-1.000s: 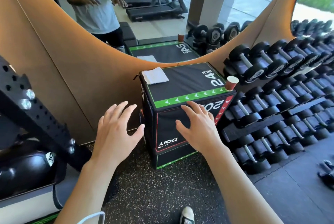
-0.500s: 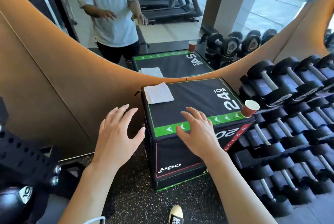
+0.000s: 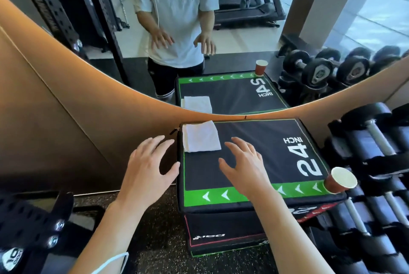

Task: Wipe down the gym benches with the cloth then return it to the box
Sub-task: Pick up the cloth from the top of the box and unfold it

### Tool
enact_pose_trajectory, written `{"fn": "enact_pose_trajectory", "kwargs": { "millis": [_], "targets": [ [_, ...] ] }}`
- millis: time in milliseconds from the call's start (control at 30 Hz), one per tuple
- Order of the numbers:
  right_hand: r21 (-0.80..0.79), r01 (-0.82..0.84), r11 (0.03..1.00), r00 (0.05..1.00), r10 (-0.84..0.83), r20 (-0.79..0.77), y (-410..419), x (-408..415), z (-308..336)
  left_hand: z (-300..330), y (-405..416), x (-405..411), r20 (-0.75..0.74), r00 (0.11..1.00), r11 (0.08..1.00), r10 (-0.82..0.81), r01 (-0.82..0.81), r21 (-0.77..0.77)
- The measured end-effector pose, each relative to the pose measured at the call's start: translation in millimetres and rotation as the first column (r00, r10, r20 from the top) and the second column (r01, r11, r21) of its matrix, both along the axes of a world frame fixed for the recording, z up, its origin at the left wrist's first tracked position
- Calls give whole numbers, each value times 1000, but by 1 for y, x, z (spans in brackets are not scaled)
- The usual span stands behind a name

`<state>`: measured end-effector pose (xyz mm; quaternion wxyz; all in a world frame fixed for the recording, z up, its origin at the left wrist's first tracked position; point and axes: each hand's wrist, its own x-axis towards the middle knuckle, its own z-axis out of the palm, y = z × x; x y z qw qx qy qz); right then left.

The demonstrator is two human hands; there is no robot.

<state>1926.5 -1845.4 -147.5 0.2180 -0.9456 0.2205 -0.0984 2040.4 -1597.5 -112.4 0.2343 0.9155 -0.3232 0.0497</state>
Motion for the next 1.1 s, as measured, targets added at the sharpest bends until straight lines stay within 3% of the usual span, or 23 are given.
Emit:
{"fn": "enact_pose_trajectory", "kwargs": {
  "millis": [467,767,1100],
  "targets": [
    [21,-66,998,964,69,-257,-31,119,-55,-90,-60,105,-143,977,975,-161,180,133],
    [35,-28,999,934,39,-356,-36,188,-101,-135,-87,188,-258,922,933,-289,332,141],
    [-71,-34,997,894,-2,-448,-41,190,-141,-173,-106,214,-365,840,872,-402,473,128]
  ]
}}
